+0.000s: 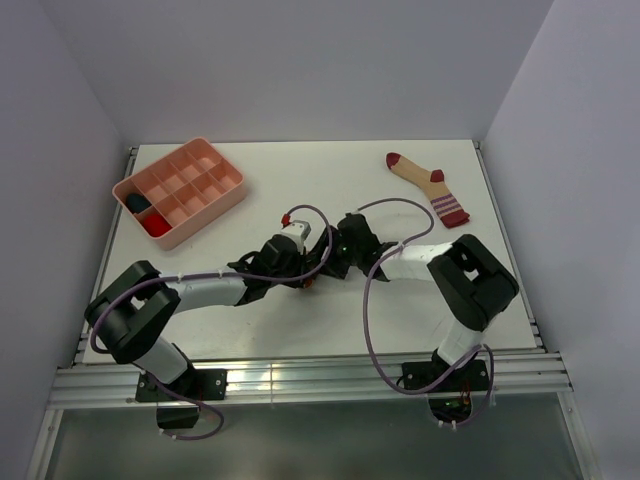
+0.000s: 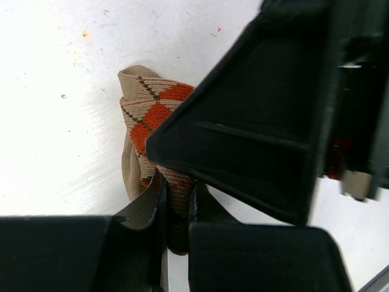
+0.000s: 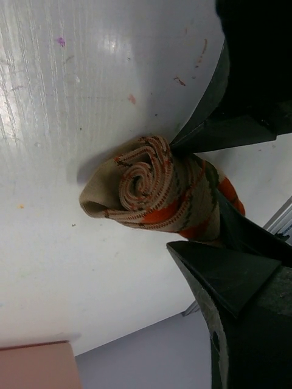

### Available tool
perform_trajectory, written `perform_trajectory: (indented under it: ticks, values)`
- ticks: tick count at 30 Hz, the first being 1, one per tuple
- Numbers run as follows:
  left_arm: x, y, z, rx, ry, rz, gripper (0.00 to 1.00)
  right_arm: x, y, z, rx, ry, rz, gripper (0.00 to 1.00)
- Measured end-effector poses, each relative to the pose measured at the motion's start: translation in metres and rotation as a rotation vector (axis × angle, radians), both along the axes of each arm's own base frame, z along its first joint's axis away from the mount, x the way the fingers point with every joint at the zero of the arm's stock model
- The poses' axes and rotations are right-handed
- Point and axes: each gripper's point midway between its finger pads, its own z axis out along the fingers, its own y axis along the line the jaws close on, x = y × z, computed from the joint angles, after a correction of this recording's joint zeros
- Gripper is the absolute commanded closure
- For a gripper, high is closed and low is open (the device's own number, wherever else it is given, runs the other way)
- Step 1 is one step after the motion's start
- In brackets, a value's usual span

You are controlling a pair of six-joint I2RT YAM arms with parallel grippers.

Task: Roll the socks
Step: Pick up the sock at the center of the board.

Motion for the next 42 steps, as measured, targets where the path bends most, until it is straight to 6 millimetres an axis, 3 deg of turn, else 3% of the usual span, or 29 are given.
perform_trajectory:
  ticks: [4, 7, 8, 10, 11, 12, 13, 14, 17, 20, 24, 30, 36, 42]
  values:
    - [0.000, -0.001, -0.001, -0.004, 0.004, -0.009, 0.99, 0.001, 0.002, -0.010, 0.011, 0.027, -0.006, 0.43]
    - [0.000, -0.001, -0.001, -0.011, 0.010, -0.019, 0.99, 0.004, 0.004, -0.011, 0.027, 0.033, -0.008, 0.62]
    - [0.000, -0.001, -0.002, -0.012, 0.010, -0.022, 0.98, 0.005, 0.004, -0.011, 0.031, 0.032, -0.008, 0.76]
    - [0.001, -0.001, -0.001, -0.012, 0.009, -0.028, 0.92, 0.006, 0.005, -0.011, 0.033, 0.030, -0.007, 0.89]
    - [0.001, -0.001, -0.001, -0.009, 0.005, -0.031, 0.79, 0.007, 0.005, -0.011, 0.033, 0.031, -0.008, 0.97]
    - [0.001, -0.001, -0.001, -0.004, 0.000, -0.035, 0.72, 0.007, 0.004, -0.011, 0.032, 0.029, -0.007, 0.99]
    - [0.002, 0.001, -0.001, 0.002, -0.006, -0.035, 0.65, 0.007, 0.004, -0.011, 0.032, 0.030, -0.007, 1.00]
    - [0.002, 0.002, -0.001, 0.009, -0.013, -0.038, 0.51, 0.007, 0.005, -0.011, 0.032, 0.032, -0.006, 1.00]
    - [0.003, 0.004, 0.003, 0.029, -0.038, -0.044, 0.28, 0.008, 0.007, -0.011, 0.034, 0.038, 0.000, 1.00]
    - [-0.002, 0.004, 0.008, 0.062, -0.069, -0.057, 0.20, 0.008, 0.009, -0.010, 0.036, 0.041, 0.006, 1.00]
    - [-0.010, 0.002, 0.008, 0.119, -0.111, -0.082, 0.19, 0.008, 0.009, -0.010, 0.030, 0.051, 0.007, 1.00]
    - [-0.007, 0.009, 0.005, 0.199, -0.167, -0.066, 0.23, 0.008, 0.010, -0.010, 0.018, 0.055, 0.012, 1.00]
    - [-0.004, 0.009, -0.013, 0.310, -0.196, -0.073, 0.26, 0.008, 0.010, -0.009, 0.012, 0.056, 0.017, 1.00]
    - [0.002, 0.008, -0.021, 0.364, -0.217, -0.061, 0.41, 0.007, 0.010, -0.010, 0.005, 0.054, 0.024, 1.00]
